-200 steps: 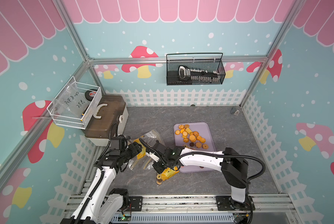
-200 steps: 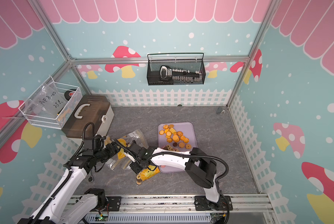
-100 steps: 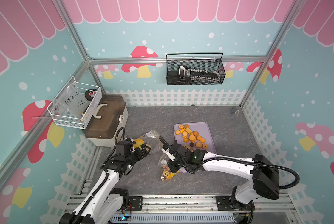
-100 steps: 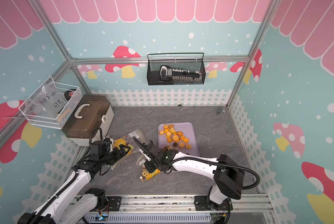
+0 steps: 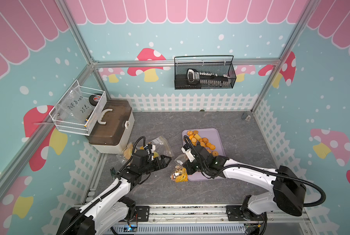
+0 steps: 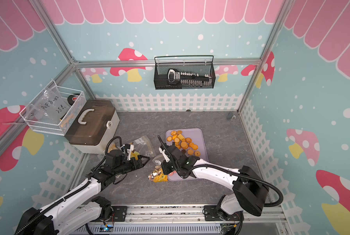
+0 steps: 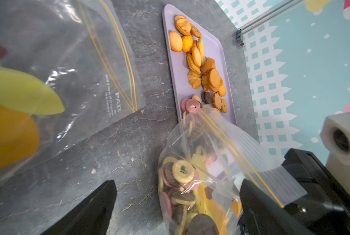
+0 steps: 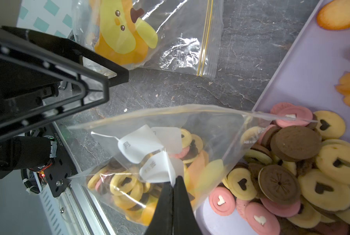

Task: Pour cookies out of the ziploc bag
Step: Open the ziploc bag at the center of the board.

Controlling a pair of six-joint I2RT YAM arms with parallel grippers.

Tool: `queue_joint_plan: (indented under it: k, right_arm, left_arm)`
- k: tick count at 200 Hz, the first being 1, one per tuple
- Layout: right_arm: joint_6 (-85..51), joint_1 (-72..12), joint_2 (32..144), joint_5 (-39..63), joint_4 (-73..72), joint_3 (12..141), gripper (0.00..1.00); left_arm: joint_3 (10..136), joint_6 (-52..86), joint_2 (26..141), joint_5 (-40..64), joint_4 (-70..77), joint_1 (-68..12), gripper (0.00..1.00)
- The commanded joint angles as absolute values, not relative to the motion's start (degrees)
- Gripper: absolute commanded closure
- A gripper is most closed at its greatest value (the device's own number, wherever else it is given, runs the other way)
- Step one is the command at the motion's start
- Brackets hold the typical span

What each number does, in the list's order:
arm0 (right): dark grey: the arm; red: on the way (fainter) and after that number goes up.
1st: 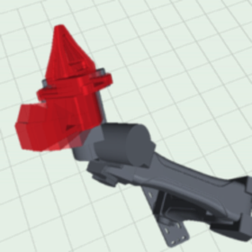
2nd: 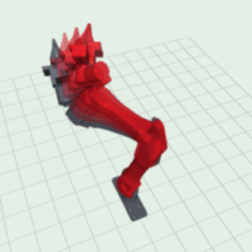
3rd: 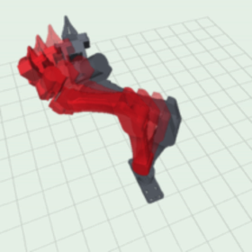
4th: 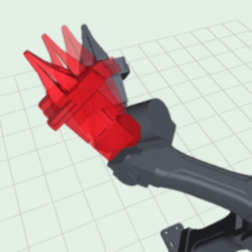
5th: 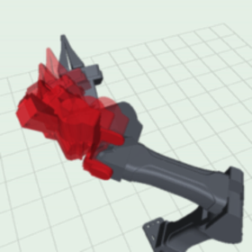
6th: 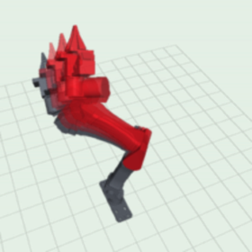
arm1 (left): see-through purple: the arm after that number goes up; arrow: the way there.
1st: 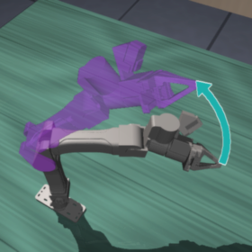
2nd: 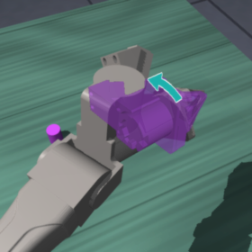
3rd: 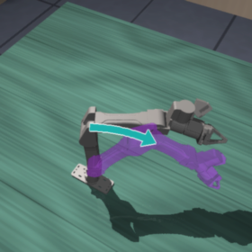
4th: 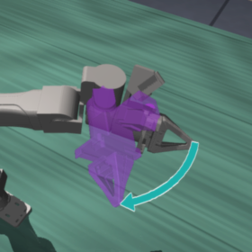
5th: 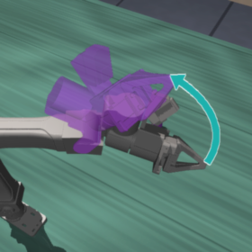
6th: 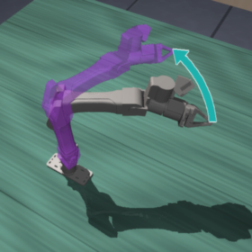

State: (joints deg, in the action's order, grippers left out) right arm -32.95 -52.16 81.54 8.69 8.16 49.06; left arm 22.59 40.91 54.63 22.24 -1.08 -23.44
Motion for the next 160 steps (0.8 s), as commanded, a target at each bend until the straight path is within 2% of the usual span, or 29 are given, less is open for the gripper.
queue_joint_plan:
  k: [1,35,52,75,108,135,160]
  right_arm:
    - [-34.43,-51.02,79.64,10.91,5.54,47.3,1.0]
    - [-35.06,-50.06,79.26,11.14,5.09,46.51,1.0]
    - [-35.5,-49.26,79.42,11.97,4.43,46.33,1.0]
    - [-35.57,-48.63,79.11,12.71,4.03,45.85,1.0]
    - [-36.36,-47.22,78.44,14.14,2.82,44.49,1.0]
    - [-36.69,-46.67,78.53,14.84,2.04,44.1,1.0]
    - [-37.09,-46.19,78.52,15.54,1.36,44.02,1.0]
  left_arm:
    - [20.41,38.3,55.52,21.17,7.65,-25.35,0.0]
    - [16.66,36.92,57.48,22.21,17.8,-25.58,0.08]
    - [14.42,35.38,57.01,23.38,22.2,-25.68,0.06]
    - [14.87,30.24,54.75,22.84,18.31,-25.67,0.03]
    - [16.65,26.66,56.31,26.5,17.4,-25.66,0.05]
    - [18.02,26.64,61.91,31.21,19.41,-25.8,0.14]
    - [19.66,25.65,65.89,32.34,19.55,-26.75,0.14]
